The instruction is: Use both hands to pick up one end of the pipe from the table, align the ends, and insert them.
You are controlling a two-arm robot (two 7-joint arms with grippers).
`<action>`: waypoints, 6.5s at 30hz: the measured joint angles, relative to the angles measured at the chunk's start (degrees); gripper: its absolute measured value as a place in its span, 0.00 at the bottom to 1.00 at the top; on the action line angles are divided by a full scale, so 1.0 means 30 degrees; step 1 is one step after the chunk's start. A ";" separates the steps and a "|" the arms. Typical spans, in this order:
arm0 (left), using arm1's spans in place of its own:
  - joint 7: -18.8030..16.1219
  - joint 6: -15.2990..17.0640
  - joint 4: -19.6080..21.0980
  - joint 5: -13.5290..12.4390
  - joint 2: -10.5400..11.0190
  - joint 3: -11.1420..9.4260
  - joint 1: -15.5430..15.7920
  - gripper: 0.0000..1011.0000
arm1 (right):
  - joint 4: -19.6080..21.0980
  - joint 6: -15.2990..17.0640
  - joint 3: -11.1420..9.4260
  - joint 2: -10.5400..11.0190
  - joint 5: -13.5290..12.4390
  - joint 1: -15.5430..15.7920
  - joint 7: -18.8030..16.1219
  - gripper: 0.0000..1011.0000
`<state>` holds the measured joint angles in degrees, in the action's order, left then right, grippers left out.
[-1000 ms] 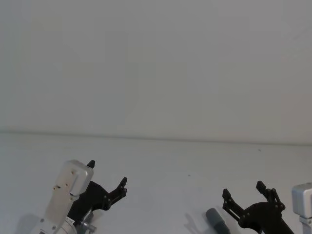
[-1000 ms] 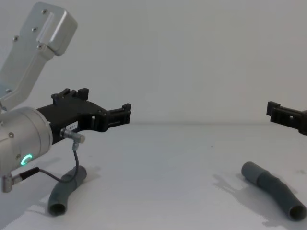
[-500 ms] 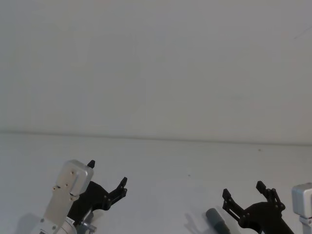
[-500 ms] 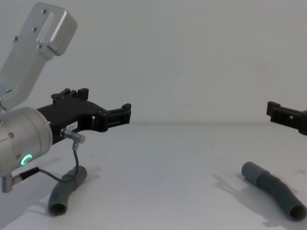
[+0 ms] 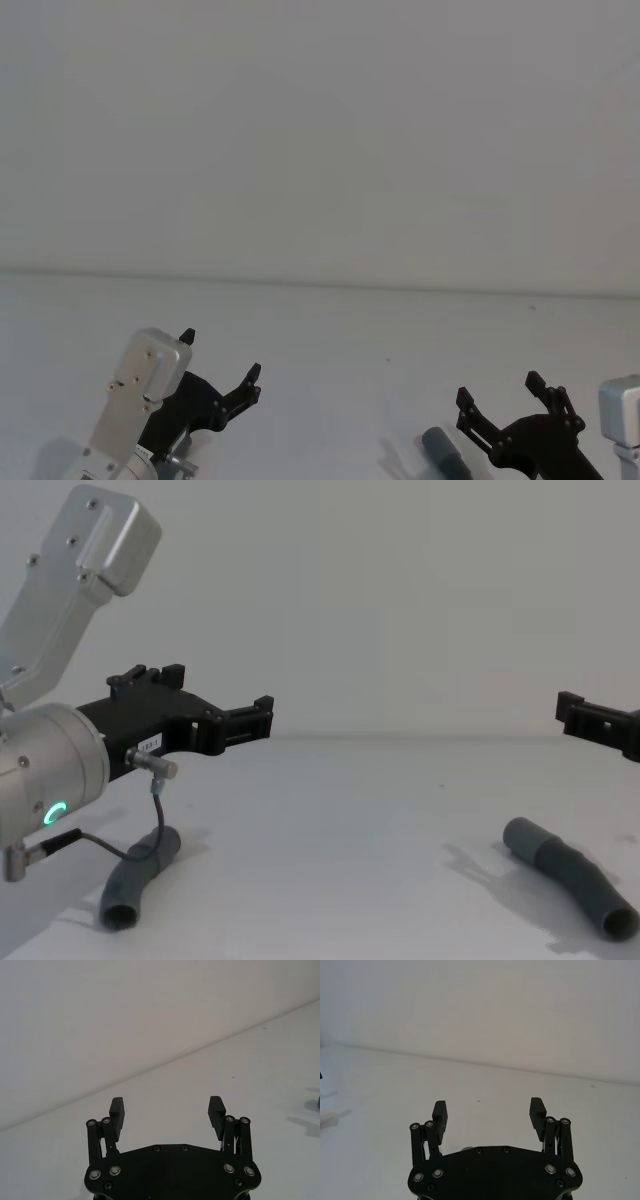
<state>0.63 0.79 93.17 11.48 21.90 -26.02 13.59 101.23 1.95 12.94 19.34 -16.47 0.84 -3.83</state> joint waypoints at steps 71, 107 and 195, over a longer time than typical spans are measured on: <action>-0.0207 0.0350 0.0334 -0.0014 0.0024 0.0135 -0.0327 0.99 | -0.0001 0.0001 0.0000 -0.0001 0.0001 0.0000 0.0000 0.99; -0.3861 0.9859 0.3921 0.1169 -0.0789 0.2357 -0.4203 0.99 | -0.0001 0.0000 0.0000 0.0000 0.0001 0.0000 0.0000 0.99; -0.2840 1.3305 0.3125 0.0307 -0.2358 0.2519 -0.2254 0.99 | -0.0001 0.0000 -0.0001 -0.0001 0.0001 0.0000 0.0000 0.99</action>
<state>-7.89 40.71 102.55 12.40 14.82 -18.46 6.83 101.23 1.95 12.94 19.33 -16.46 0.84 -3.83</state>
